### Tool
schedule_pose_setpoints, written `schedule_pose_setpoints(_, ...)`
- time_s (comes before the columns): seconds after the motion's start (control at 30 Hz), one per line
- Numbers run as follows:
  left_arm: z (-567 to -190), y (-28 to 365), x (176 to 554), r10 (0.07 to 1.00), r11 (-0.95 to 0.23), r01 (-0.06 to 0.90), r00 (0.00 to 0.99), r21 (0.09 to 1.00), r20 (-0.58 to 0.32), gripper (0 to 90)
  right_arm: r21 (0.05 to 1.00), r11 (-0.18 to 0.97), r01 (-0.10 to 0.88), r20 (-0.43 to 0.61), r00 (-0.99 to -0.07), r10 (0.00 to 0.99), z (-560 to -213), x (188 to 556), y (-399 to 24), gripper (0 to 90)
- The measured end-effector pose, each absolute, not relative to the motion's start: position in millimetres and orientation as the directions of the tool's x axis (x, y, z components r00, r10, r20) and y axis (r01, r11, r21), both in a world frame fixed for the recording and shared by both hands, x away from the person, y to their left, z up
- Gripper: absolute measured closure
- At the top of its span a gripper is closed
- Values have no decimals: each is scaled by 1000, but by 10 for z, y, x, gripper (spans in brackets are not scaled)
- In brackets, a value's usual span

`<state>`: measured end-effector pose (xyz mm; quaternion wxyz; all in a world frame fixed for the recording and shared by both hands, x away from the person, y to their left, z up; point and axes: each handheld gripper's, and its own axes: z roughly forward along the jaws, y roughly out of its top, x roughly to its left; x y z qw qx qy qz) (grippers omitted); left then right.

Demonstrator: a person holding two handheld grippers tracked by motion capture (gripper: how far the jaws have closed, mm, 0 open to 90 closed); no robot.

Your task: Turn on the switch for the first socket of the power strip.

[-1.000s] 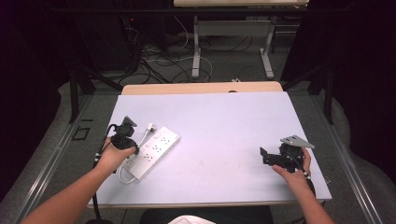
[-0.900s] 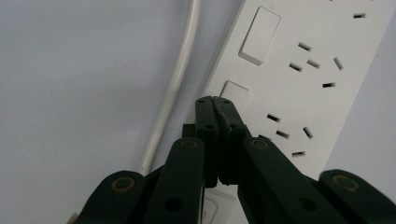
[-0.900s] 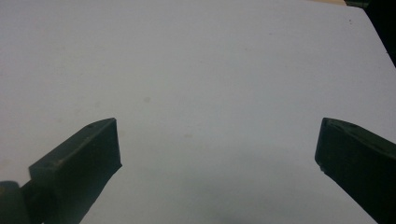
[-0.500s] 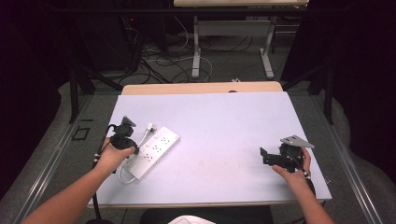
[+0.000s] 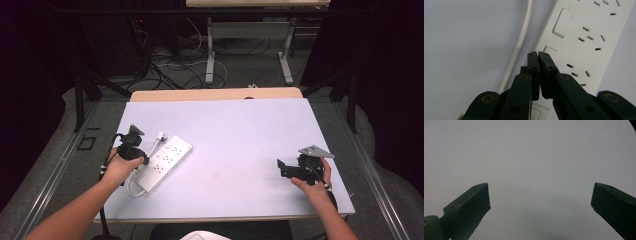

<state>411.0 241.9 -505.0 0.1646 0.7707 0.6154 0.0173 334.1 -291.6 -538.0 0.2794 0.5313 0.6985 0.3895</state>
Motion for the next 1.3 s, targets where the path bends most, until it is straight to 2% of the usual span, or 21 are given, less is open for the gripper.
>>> schedule_pose_setpoints(0.57,-5068,2449,4076,952,-176,937,240,303,-190,898,836,137,532,26,-288,957,-5397,3350,-2914,22)
schedule_pose_setpoints(0.8,-5065,2426,4054,953,-193,929,254,316,-165,899,839,136,526,26,-290,957,-5392,3348,-2914,22)
schedule_pose_setpoints(1.03,-5068,2460,4041,950,-162,930,237,329,-205,893,839,133,527,27,-285,958,-5393,3348,-2936,22)
schedule_pose_setpoints(1.3,-4989,2427,3981,946,-187,910,268,369,-182,874,843,129,522,26,-281,959,-5386,3362,-2909,22)
